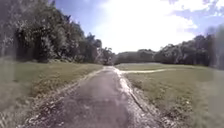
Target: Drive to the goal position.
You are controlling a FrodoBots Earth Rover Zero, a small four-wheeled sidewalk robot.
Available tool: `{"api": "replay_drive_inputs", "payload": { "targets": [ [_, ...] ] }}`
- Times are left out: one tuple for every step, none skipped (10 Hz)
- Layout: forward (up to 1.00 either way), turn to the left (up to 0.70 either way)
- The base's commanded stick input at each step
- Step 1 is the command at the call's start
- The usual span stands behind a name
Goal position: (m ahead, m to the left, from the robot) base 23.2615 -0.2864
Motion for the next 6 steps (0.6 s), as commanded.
{"api": "replay_drive_inputs", "payload": {
  "targets": [
    [0.58,0.00],
    [0.14,0.00],
    [0.00,0.00],
    [0.00,0.00],
    [0.00,0.00],
    [0.00,0.00]
  ]
}}
